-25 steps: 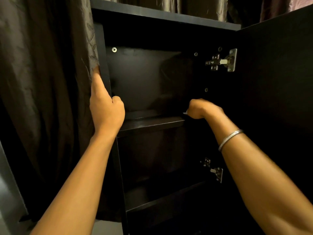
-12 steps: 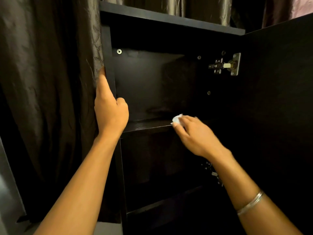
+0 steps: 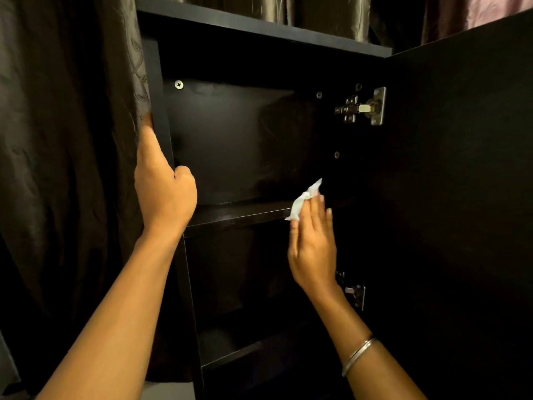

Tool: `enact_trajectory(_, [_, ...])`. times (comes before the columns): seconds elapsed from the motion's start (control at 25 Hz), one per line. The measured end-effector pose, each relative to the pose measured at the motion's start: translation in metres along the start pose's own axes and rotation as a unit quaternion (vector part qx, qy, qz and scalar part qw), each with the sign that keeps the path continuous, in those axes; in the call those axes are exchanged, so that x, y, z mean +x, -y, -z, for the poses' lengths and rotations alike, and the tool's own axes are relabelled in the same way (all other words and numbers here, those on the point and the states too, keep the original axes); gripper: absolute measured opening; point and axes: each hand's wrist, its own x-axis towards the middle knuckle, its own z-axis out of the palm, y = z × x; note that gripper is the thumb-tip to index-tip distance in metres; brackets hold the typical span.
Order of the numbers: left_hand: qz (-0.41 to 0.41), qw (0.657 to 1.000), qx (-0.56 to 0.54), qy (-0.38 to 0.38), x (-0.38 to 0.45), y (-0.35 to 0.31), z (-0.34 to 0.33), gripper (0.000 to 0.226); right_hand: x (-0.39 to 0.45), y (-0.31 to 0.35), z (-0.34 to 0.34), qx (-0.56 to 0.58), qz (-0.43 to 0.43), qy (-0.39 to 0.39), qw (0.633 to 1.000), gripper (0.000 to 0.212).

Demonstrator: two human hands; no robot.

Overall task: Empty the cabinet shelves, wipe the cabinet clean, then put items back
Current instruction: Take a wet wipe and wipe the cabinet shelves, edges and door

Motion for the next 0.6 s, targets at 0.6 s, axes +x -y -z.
enact_trajectory(0.6, [0.005, 0.998, -0.031, 0.045, 0.000, 0.002, 0.006, 0.076, -0.003, 0.040, -0.004, 0.110, 0.049, -0.032, 0.992, 0.042])
